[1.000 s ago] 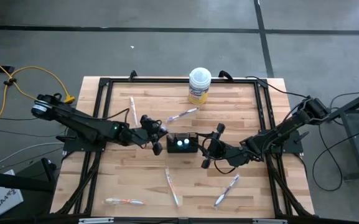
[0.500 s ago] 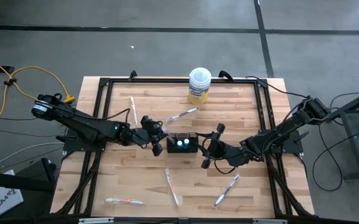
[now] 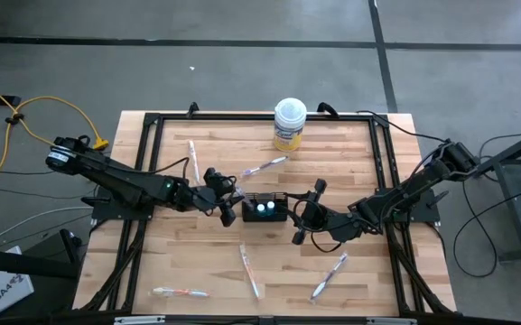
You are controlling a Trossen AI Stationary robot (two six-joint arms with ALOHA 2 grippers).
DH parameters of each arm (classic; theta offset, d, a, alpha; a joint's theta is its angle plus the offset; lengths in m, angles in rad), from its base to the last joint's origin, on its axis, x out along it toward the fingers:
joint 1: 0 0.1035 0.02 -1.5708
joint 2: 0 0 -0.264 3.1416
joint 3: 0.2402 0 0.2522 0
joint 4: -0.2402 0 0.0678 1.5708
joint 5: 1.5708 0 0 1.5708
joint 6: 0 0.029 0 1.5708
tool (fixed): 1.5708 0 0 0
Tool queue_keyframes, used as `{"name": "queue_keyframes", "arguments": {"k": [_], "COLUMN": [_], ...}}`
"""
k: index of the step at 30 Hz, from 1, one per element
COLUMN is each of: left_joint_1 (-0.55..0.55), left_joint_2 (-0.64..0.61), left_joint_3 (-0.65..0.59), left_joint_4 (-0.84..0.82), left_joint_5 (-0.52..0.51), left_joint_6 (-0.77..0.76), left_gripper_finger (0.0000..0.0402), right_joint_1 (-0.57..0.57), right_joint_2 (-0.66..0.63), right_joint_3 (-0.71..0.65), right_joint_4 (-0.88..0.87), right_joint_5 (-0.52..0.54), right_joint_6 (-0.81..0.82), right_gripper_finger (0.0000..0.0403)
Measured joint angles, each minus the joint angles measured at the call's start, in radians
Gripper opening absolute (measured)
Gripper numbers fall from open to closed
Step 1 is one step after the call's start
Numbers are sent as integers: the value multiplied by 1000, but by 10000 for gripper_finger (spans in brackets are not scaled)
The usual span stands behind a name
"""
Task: Pick & Place toothbrushing station
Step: Put the top right purple toothbrush into the wire organizer, then put the bottom purple toothbrush into the wire organizer
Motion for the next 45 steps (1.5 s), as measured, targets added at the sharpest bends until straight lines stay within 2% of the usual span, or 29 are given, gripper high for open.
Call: {"name": "queue_keyframes", "arguments": {"k": [24, 35, 45], "left_joint_1": [0, -16, -25], "left_joint_2": [-1, -4, -47], "left_joint_3": [0, 1, 2], "left_joint_4": [-64, -76, -211], "left_joint_5": [-4, 27, -9], "left_joint_6": [8, 8, -52], "left_gripper_finger": [138, 138, 138], "right_joint_1": [0, 0, 0], "right_joint_2": [0, 0, 0], "right_joint_3": [0, 0, -1], "right_joint_4": [0, 0, -5], "right_joint_5": [0, -4, -7], "right_joint_6": [0, 3, 11], "right_gripper_finger": [150, 150, 150]}}
